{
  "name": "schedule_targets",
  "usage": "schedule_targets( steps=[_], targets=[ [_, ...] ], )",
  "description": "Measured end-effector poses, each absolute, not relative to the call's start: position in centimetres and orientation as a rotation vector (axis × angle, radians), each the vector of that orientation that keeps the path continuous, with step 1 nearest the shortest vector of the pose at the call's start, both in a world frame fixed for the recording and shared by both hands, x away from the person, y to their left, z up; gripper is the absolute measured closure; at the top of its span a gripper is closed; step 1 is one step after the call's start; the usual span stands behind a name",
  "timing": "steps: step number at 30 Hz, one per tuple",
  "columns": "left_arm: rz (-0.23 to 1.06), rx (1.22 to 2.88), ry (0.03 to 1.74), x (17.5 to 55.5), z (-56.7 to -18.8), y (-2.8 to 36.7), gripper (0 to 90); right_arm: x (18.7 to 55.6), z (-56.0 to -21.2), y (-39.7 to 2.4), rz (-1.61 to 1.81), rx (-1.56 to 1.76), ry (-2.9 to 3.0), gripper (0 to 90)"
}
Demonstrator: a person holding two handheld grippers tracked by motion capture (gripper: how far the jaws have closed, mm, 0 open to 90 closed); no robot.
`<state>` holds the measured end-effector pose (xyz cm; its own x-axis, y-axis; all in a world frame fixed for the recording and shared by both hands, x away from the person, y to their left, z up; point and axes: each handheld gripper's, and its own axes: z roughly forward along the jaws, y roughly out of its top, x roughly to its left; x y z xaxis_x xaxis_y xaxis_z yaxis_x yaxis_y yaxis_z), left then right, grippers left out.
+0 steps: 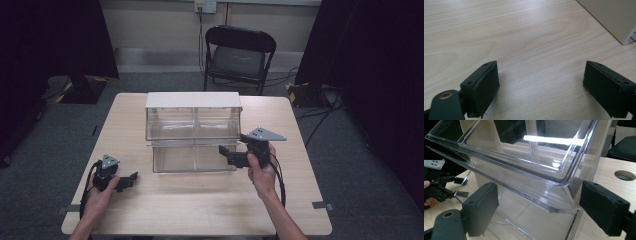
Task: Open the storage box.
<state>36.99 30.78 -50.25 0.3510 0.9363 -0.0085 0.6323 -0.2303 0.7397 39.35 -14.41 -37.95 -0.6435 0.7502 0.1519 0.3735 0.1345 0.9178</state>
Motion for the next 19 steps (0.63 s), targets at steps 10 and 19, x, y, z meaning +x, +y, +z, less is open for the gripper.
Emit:
schedule_targets(
  steps=[10, 19],
  targets=[
    [0.593, 1.959, 1.363, 36.99, -50.26, 30.78, 12.9, 39.33, -37.95, -14.39, 1.513, 1.088, 2.072, 15.0],
    [0.593, 1.959, 1.363, 36.99, -50.26, 30.78, 12.8, 39.33, -37.96, -14.38, 1.511, 1.087, 2.072, 14.9]
  ],
)
